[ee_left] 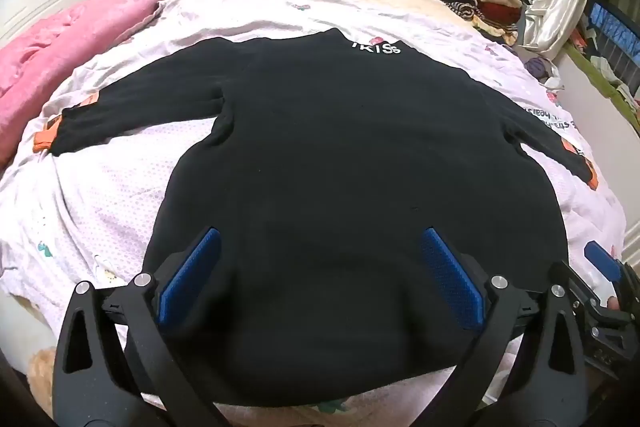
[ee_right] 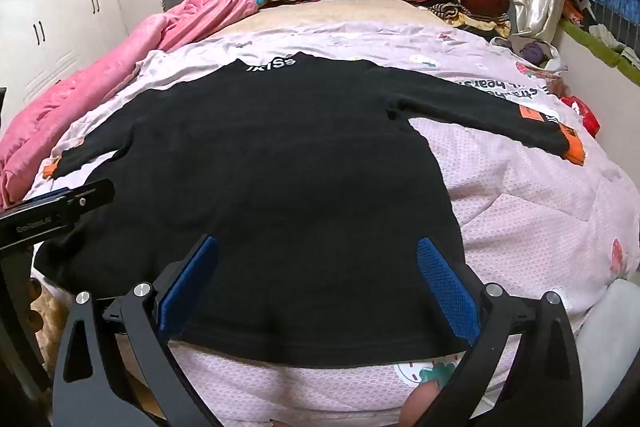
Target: Fold small clothes
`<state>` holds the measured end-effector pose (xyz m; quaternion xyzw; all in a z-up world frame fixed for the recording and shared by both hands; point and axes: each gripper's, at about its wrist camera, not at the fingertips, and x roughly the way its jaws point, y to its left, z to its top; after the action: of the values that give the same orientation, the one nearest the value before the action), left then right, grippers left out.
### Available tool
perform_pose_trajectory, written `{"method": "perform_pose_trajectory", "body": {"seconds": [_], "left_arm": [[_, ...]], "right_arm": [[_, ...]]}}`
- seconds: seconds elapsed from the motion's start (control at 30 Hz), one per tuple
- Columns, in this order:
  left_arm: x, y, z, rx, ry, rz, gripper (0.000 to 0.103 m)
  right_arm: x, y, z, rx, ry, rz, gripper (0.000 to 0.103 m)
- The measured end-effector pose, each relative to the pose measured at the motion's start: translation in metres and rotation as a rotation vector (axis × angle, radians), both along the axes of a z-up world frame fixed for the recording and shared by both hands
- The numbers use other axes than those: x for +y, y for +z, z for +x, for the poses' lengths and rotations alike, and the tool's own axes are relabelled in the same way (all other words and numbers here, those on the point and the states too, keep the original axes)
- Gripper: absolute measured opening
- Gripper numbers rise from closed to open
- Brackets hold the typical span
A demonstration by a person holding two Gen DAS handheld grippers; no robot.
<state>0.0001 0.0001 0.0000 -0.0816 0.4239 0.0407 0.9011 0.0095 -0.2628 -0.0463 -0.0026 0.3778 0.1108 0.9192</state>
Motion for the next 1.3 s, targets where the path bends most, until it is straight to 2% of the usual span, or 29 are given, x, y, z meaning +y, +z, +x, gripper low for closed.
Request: {"method": "perform_pose_trajectory", "body": {"seconds": [0.17,0.2,0.83,1.3], "left_arm": [[0.001,0.0,-0.001,-0.007,-0.007,-0.002,0.094],[0.001,-0.001,-0.001,-0.005,-0.006,-0.001,0.094],[0.001,0.003,-0.004,-0.017,-0.02,-0.007,0.094],[0.001,0.006,-0.005,-0.028,-0.023,-0.001,0.094]], "right_arm": [[0.008,-0.002,0.004,0.004,-0.005,0.012,0.099],[0.002,0.001,-0.001,-0.022,0.0,0.019,0.099],[0.008,0.004,-0.004,-0.047,-0.006,-0.009,0.099],[0.013,0.004,-0.003,-0.041,0.004,-0.014,0.099]]}}
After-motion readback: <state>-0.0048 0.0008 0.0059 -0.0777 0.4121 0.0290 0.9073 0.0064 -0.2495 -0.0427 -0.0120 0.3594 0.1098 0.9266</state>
